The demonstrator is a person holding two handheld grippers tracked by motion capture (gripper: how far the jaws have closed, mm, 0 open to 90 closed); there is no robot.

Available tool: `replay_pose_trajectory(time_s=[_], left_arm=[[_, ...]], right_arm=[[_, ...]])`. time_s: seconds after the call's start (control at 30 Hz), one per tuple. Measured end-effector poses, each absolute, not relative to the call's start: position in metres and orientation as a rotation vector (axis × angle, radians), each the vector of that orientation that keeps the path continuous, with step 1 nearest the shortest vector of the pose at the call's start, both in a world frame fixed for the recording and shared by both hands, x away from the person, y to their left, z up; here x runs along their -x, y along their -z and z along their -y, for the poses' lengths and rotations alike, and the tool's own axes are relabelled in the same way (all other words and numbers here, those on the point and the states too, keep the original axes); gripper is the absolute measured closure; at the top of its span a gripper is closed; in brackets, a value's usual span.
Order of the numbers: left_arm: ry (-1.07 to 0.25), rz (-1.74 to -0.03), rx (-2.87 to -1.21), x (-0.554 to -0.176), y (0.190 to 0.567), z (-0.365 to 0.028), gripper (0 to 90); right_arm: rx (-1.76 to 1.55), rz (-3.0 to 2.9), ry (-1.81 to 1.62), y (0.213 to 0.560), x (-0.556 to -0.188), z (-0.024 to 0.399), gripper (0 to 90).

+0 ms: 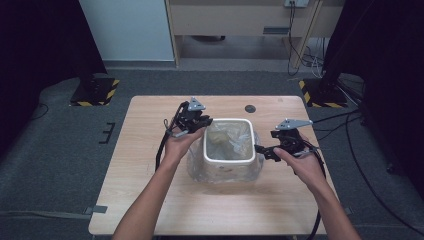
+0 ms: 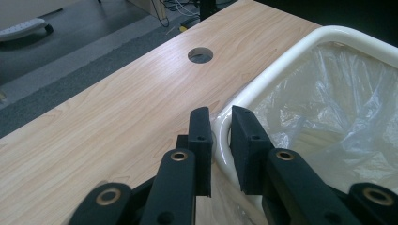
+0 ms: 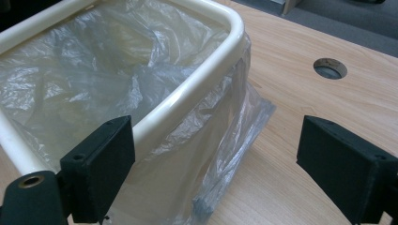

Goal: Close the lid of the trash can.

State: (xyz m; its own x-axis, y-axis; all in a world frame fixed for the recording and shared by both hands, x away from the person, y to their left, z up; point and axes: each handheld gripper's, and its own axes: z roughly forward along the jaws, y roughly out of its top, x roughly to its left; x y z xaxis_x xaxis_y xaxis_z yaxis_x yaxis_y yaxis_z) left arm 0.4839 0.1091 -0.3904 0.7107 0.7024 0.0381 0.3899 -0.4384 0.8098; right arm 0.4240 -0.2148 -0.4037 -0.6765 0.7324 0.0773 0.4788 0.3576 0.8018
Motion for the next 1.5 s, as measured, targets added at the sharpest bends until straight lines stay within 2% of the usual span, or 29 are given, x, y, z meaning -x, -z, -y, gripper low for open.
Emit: replay_pose_trajectory(time_s=[0.23,1.5], left_arm=[[-0.476,-0.832,-2.075,-0.484,0.39,-0.109,78.4],[-0.494,-0.841,-2.058,-0.486,0.408,-0.106,77.1]], right_arm=[[-1.029,-2.319,-1.299,0.394,-0.422,0.211,10.2],[-1.103,-2.379,-1.331,0.422,-0.43,0.202,9.6]])
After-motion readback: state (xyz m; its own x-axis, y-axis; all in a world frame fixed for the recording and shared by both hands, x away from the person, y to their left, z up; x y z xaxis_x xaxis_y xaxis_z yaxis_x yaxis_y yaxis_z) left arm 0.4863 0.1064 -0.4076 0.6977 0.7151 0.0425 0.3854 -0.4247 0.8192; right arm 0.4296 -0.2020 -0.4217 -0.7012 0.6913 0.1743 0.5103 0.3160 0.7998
